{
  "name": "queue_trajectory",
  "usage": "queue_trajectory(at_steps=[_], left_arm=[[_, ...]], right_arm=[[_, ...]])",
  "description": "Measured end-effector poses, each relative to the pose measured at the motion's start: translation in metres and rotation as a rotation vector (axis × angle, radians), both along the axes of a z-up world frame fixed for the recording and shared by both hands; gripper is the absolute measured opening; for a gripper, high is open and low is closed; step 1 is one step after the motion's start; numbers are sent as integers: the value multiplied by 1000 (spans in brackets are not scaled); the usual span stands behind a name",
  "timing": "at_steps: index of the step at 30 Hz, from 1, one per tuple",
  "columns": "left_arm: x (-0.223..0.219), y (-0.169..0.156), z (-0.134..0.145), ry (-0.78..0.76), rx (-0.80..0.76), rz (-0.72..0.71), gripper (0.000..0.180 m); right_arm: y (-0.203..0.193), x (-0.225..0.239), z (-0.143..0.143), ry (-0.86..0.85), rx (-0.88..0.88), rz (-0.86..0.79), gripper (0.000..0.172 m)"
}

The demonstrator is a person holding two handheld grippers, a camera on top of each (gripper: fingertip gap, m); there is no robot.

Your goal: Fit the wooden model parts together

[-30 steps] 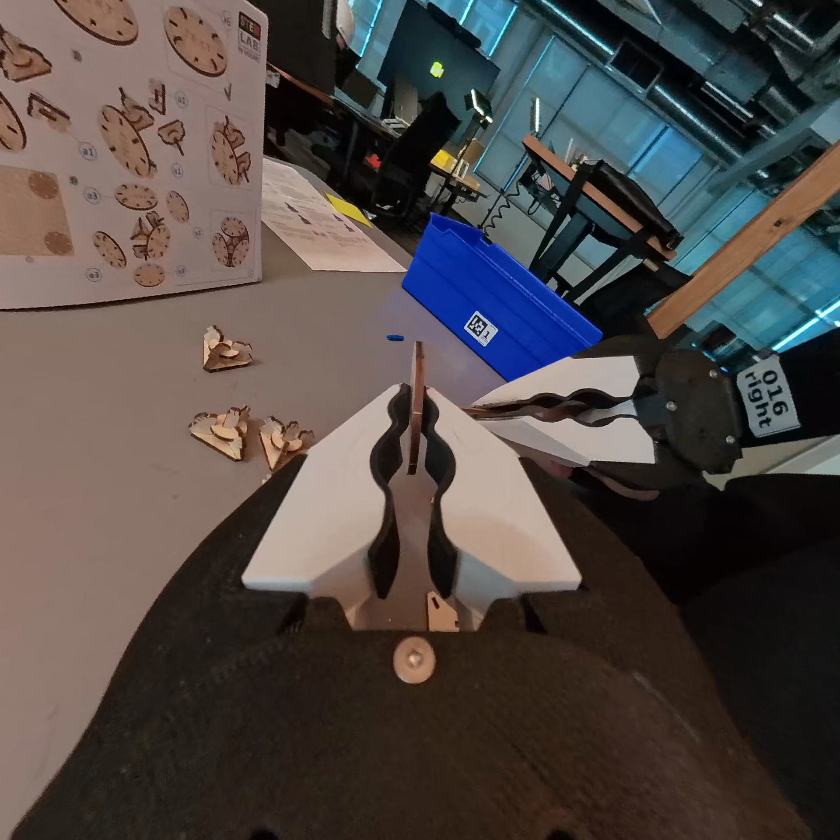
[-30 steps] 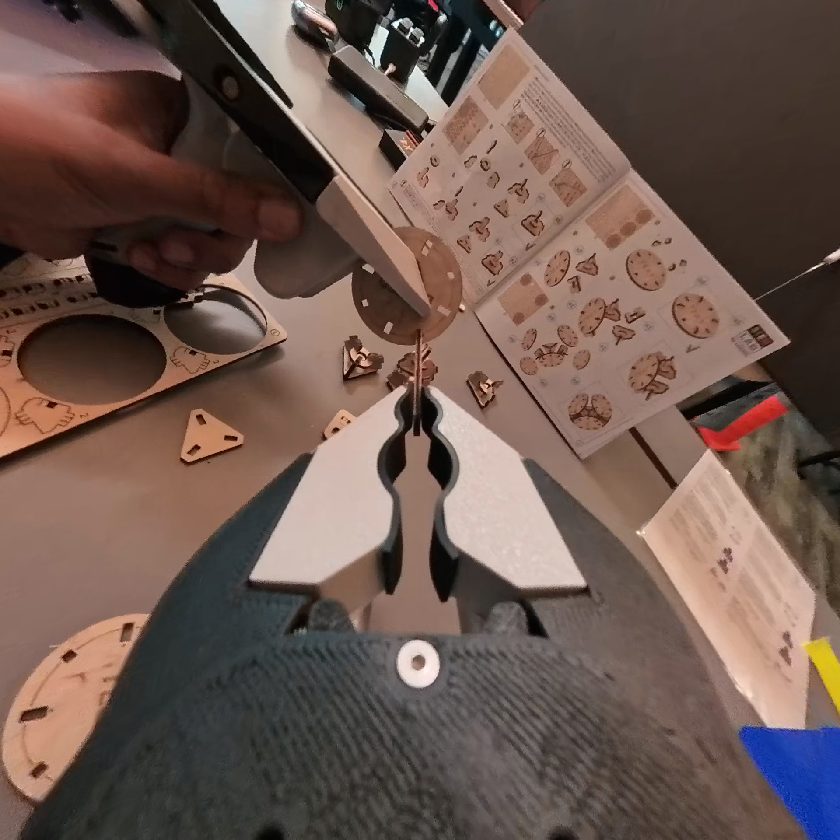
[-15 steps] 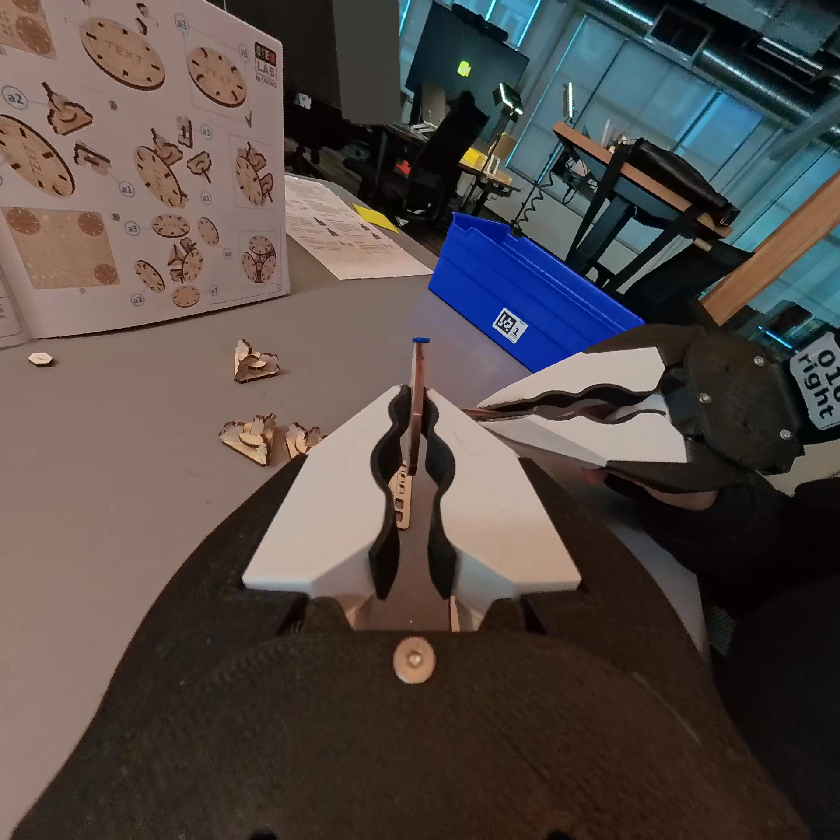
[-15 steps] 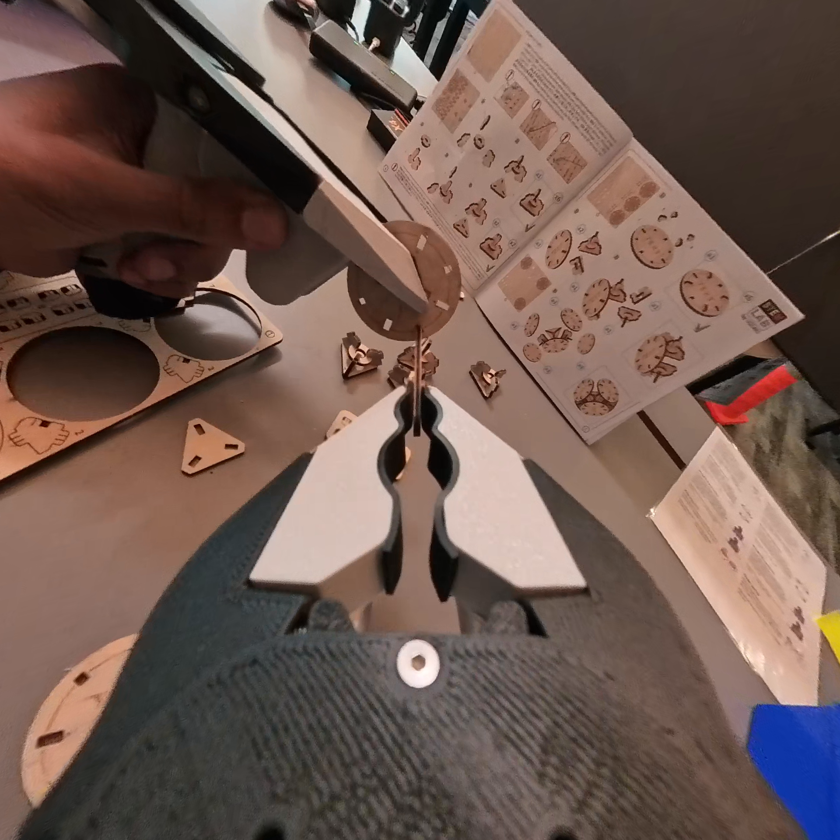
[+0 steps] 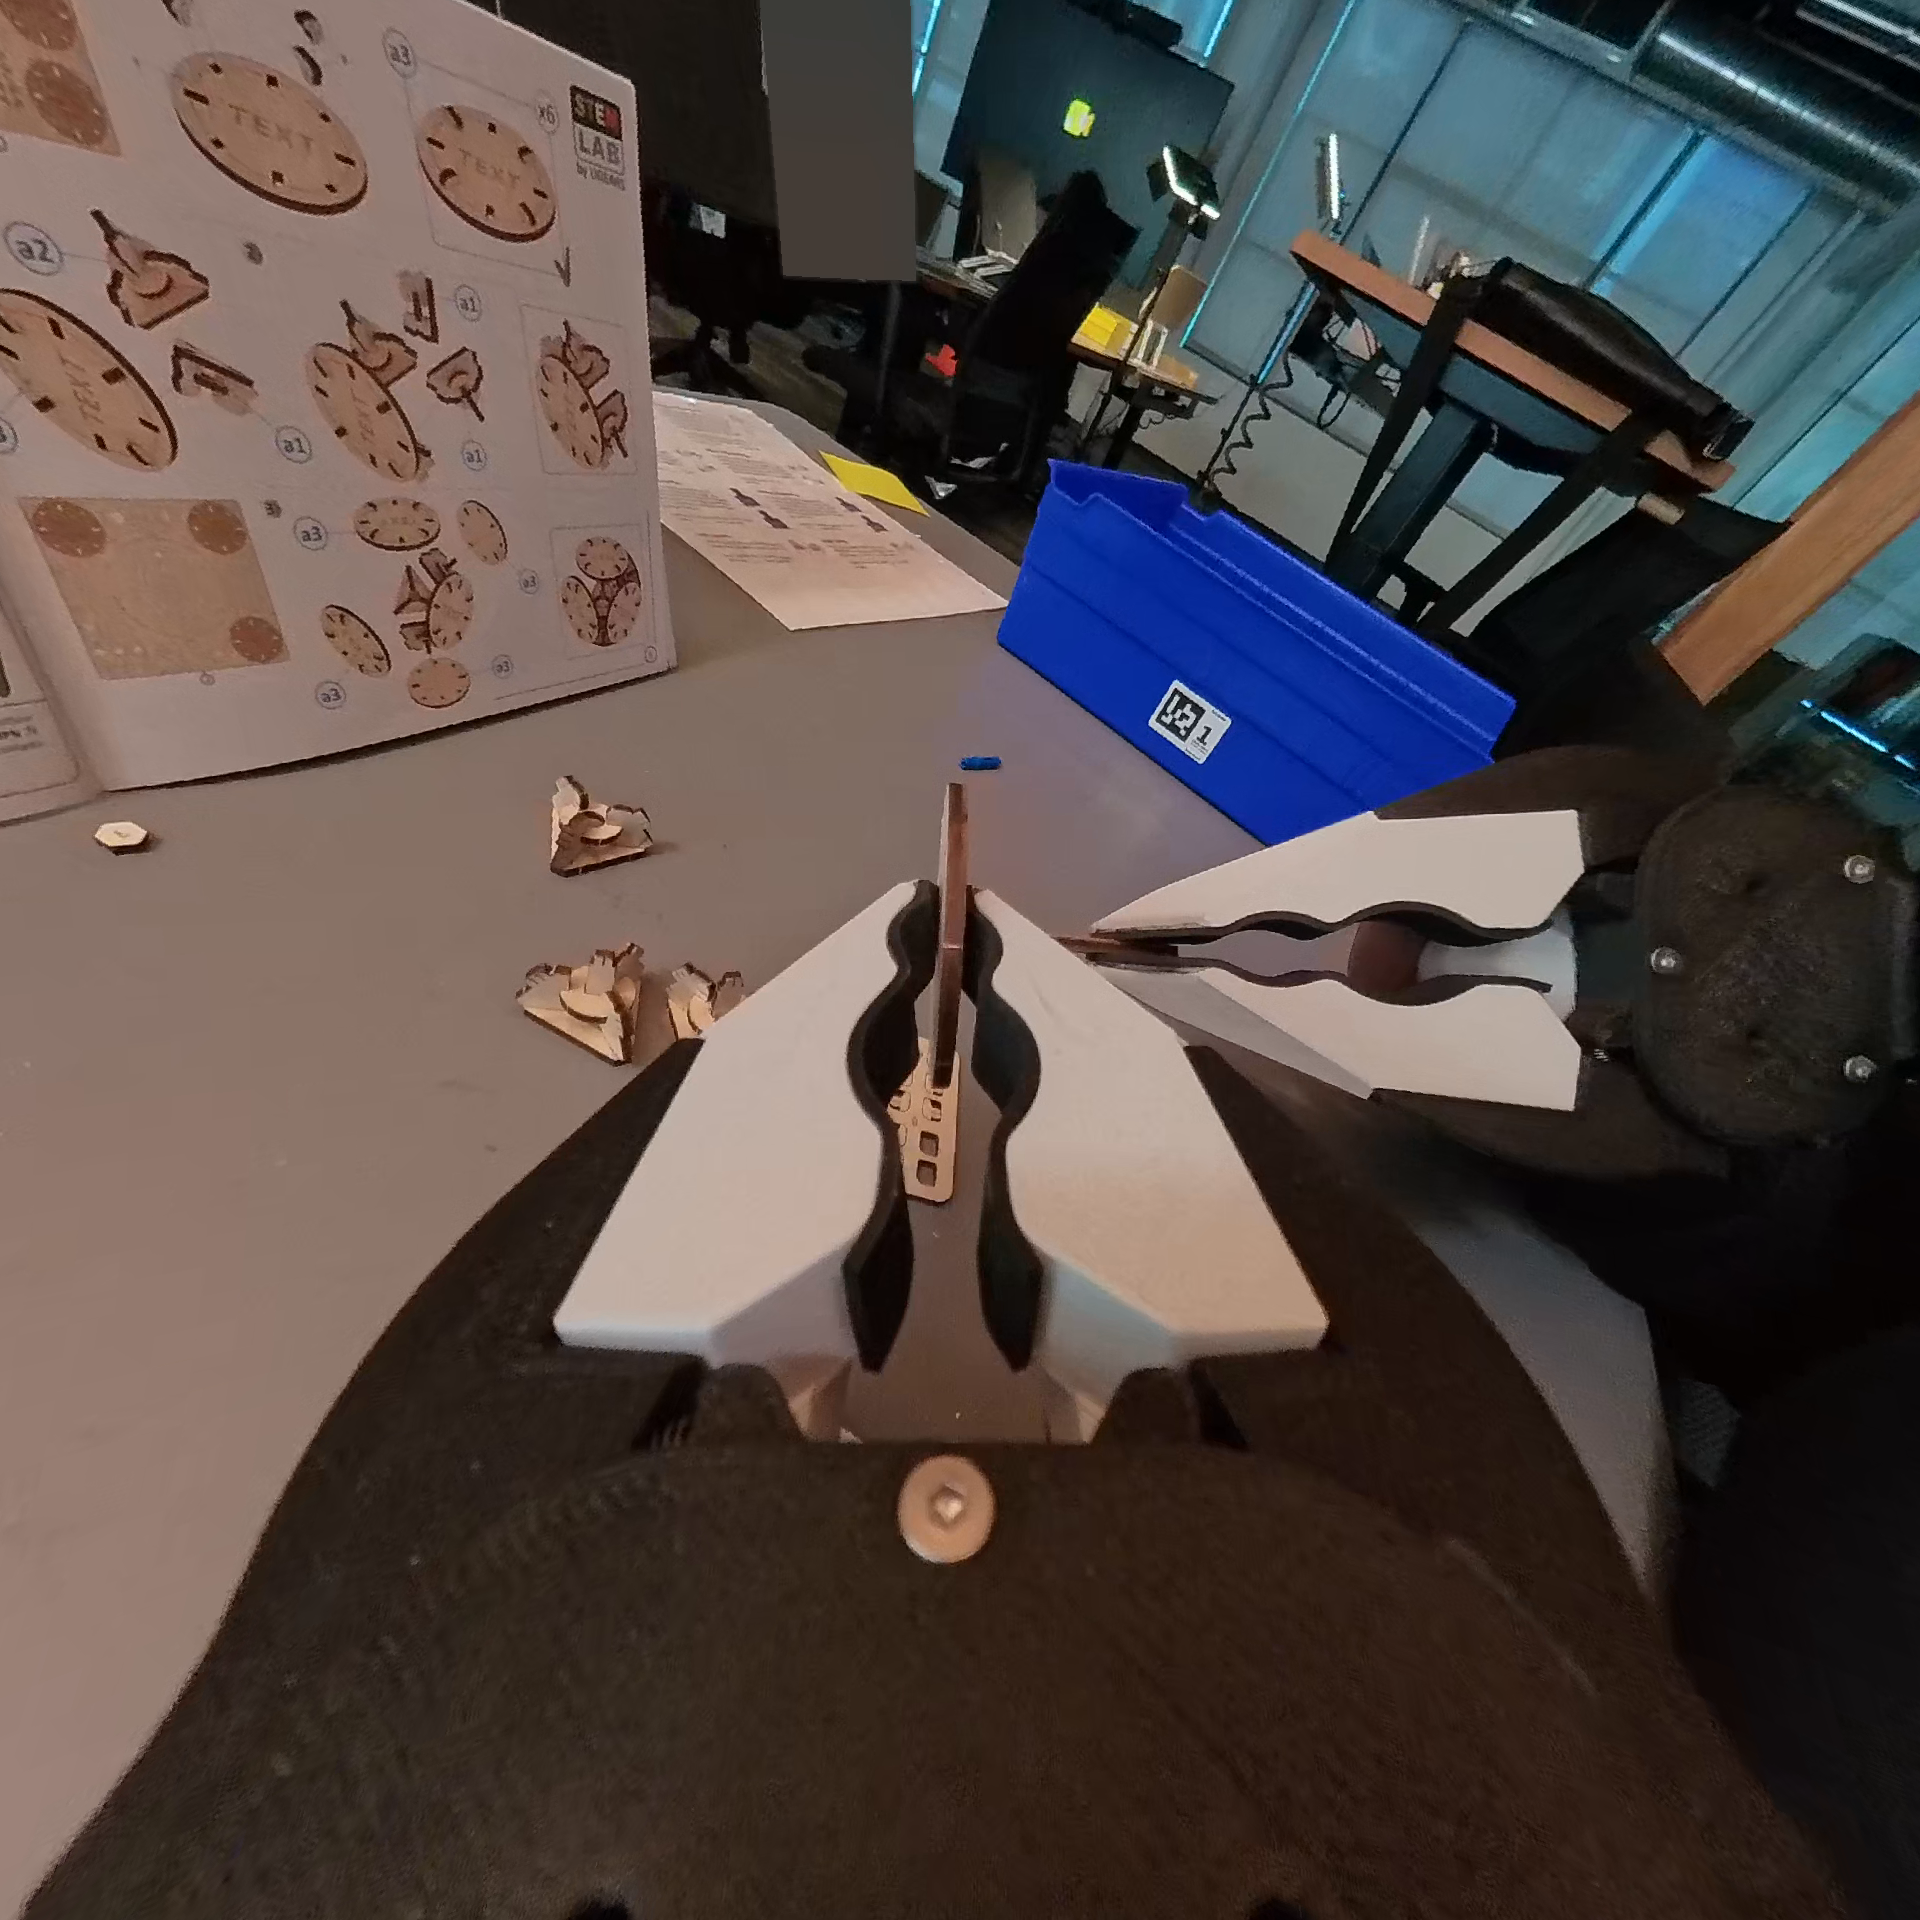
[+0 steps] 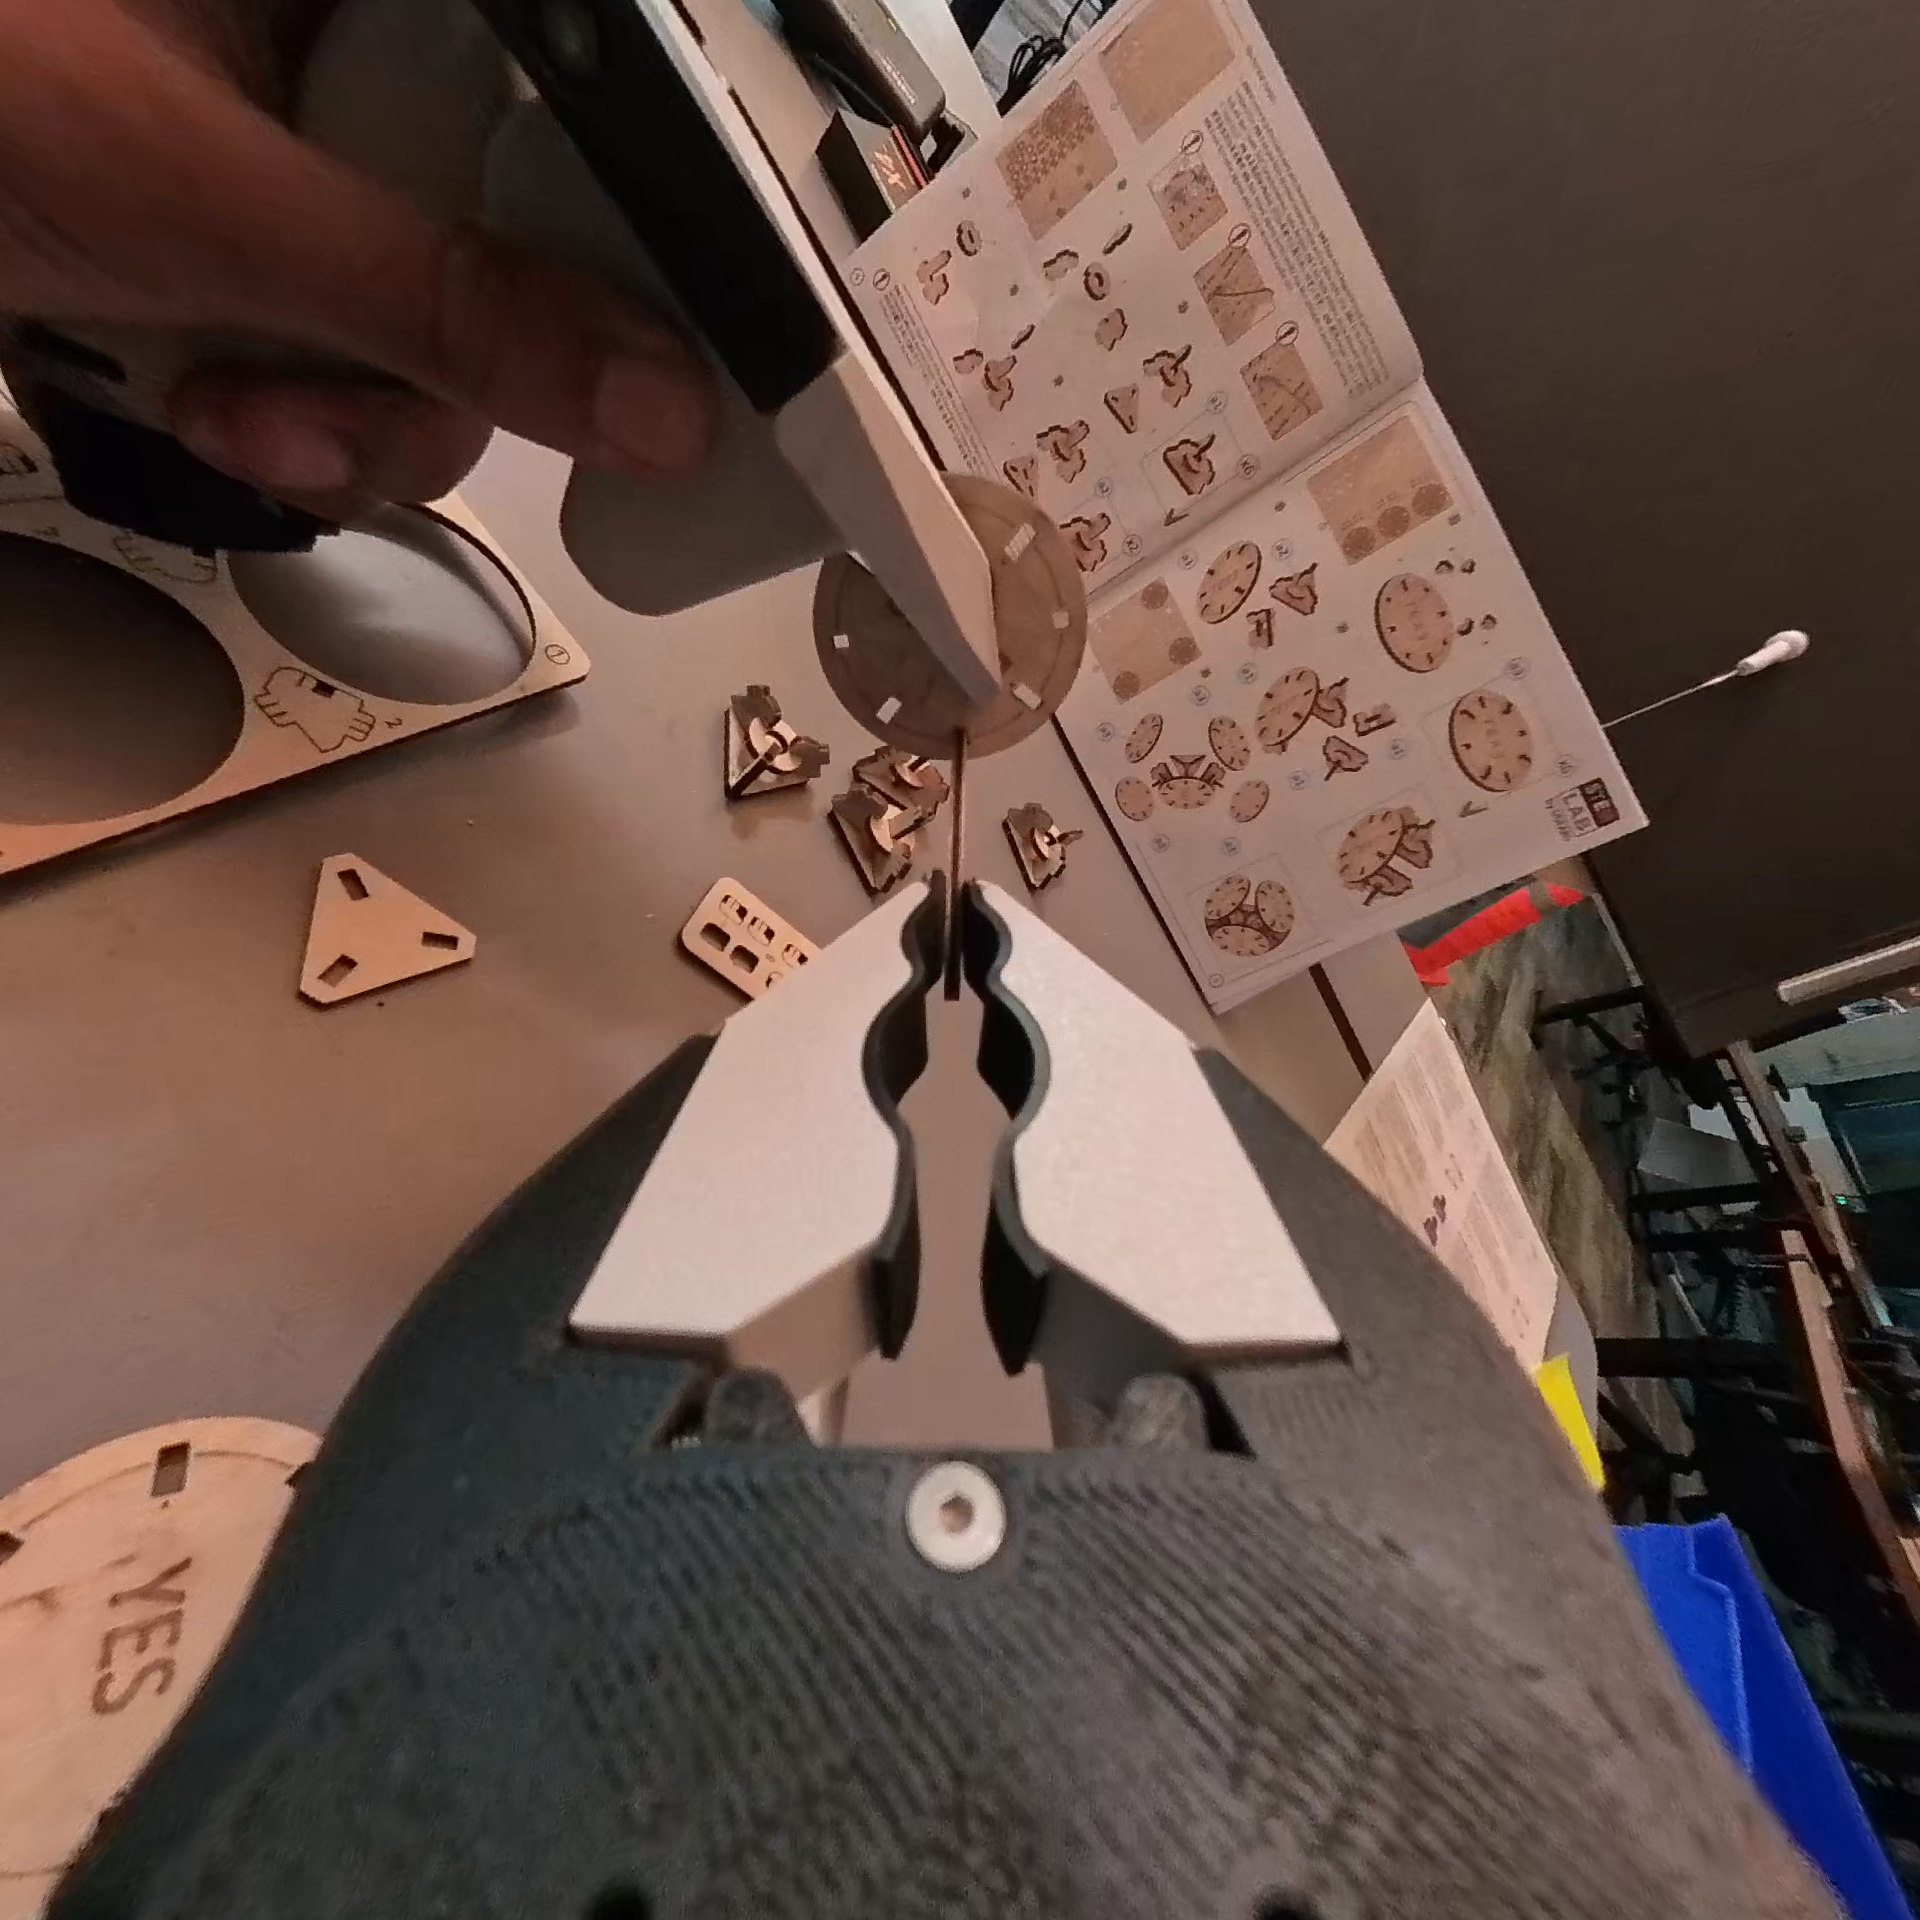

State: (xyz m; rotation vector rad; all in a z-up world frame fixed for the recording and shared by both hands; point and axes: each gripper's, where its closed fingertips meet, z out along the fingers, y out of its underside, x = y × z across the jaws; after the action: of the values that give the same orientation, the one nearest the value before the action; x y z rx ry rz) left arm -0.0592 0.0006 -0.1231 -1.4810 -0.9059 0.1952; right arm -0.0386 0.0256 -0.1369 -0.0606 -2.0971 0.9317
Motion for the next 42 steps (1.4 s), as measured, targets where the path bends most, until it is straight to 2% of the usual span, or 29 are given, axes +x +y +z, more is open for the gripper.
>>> queue_trajectory(at_steps=[27,42], left_arm=[[-2,2,-2,13,-32,24,0],[-3,2,-9,-51,4,55,0]], right_arm=[[1,-3,-1,11,17,-24,1],[-2,-3,-3,5,11,-26,0]])
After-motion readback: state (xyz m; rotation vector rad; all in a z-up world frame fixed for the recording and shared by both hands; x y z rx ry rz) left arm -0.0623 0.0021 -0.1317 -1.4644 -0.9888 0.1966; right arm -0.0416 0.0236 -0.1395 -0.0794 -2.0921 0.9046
